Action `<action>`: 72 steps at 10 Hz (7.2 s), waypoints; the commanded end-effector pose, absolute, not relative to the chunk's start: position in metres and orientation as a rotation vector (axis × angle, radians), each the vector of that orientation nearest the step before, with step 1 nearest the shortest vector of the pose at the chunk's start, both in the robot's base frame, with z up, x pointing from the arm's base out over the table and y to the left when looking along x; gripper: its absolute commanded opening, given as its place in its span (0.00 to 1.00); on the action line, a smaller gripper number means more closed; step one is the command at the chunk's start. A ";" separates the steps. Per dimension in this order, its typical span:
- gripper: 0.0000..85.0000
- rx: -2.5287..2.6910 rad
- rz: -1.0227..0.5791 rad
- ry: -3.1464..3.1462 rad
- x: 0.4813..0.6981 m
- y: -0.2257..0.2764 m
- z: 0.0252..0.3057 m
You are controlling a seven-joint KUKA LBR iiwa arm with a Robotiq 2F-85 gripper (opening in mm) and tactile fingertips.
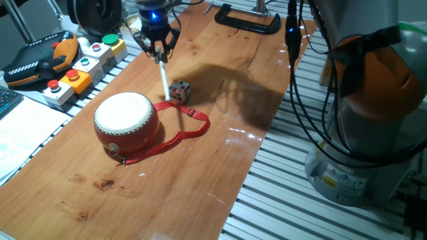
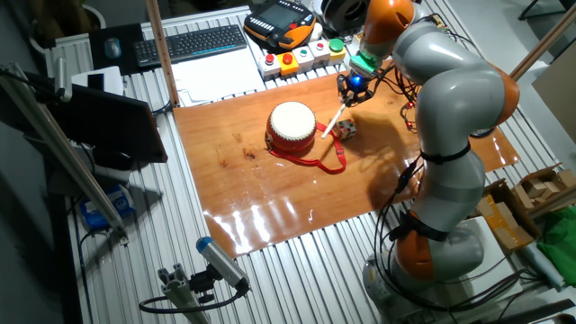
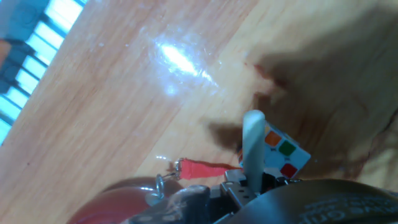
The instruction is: Play the drum
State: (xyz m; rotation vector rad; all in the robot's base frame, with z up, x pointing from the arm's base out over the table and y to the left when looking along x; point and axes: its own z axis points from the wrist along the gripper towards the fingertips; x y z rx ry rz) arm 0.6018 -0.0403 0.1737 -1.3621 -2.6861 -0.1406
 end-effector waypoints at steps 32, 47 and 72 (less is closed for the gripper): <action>0.01 -1.877 -0.047 -2.451 0.595 -0.022 0.176; 0.01 -2.154 -0.135 -2.129 0.606 -0.014 0.184; 0.01 -2.099 -0.195 -2.150 0.615 -0.011 0.173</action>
